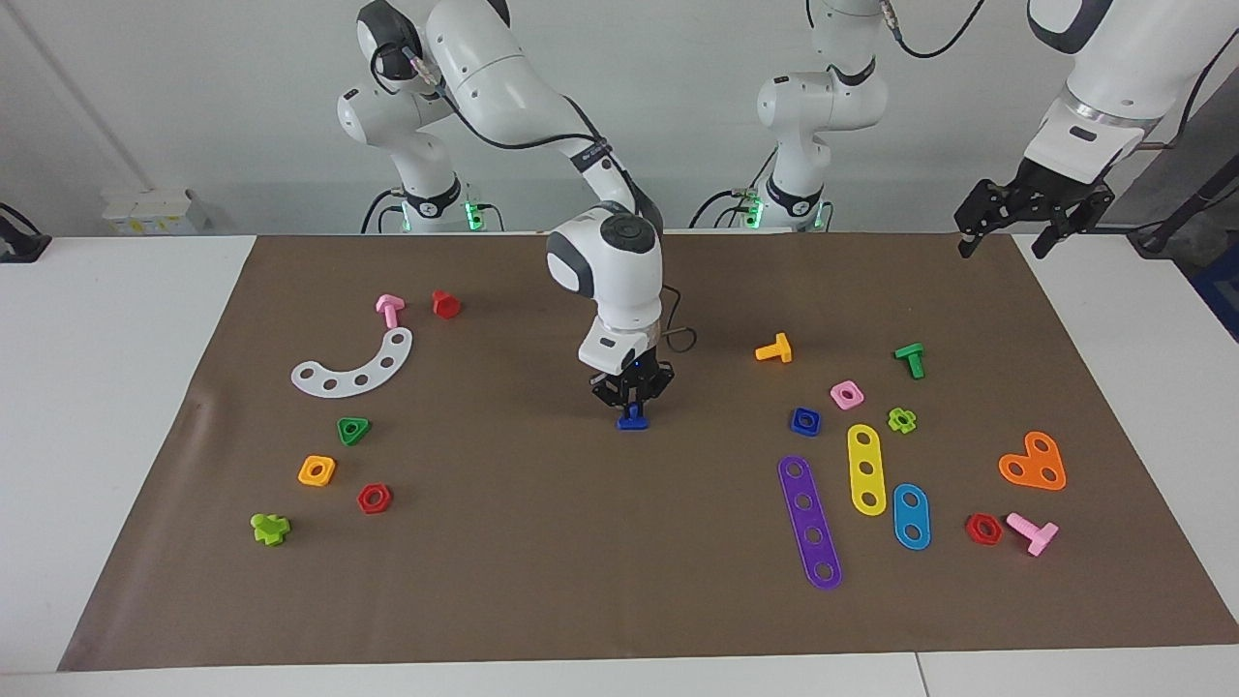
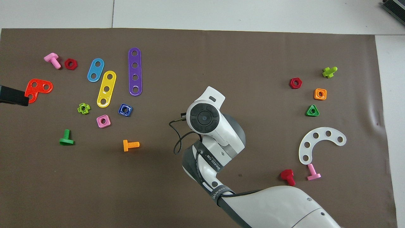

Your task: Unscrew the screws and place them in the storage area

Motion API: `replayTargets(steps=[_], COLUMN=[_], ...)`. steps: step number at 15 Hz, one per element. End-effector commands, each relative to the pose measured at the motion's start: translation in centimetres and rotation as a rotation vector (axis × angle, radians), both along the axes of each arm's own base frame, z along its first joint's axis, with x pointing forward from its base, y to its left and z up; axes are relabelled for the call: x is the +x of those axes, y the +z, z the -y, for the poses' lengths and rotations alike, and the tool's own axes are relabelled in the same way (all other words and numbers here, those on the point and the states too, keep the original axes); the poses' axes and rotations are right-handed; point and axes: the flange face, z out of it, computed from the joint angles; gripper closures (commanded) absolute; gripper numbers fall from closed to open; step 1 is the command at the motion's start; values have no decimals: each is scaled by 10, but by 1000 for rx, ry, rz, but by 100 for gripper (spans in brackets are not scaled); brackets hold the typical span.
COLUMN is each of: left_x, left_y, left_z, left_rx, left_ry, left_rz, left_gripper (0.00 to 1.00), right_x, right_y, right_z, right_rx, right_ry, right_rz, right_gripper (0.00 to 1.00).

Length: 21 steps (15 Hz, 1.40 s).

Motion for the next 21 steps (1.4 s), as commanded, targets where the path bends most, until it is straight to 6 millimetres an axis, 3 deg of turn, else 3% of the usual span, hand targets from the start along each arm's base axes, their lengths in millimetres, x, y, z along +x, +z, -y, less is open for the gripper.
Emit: replayTargets(steps=[1,3,7,10,13,16,21], left_x=[-10,-10,-10,-10,-10,-10,-10], left_y=[1,1,1,1,1,1,1], left_z=[-2,-2,-2,-3,-3,-2,-2], left_rx=[11,11,11,11,11,11,11], left_ry=[8,6,8,11,9,8,8], left_rz=[-3,-3,-3,-3,-3,-3,-3], left_gripper=[0,0,0,0,0,0,0], right_x=[-1,5,17,23,52,61,43], right_y=[9,33,90,123,119,116,85], right_z=[4,12,54,99,177,251,315], right_rx=[7,3,23,14,-12,-31,-5], right_ry=[-20,-38,-102,-176,-216,-239,-216], right_rz=[5,2,10,-25,-44,-61,-103], right_gripper=[100,100,100,100,100,100,100])
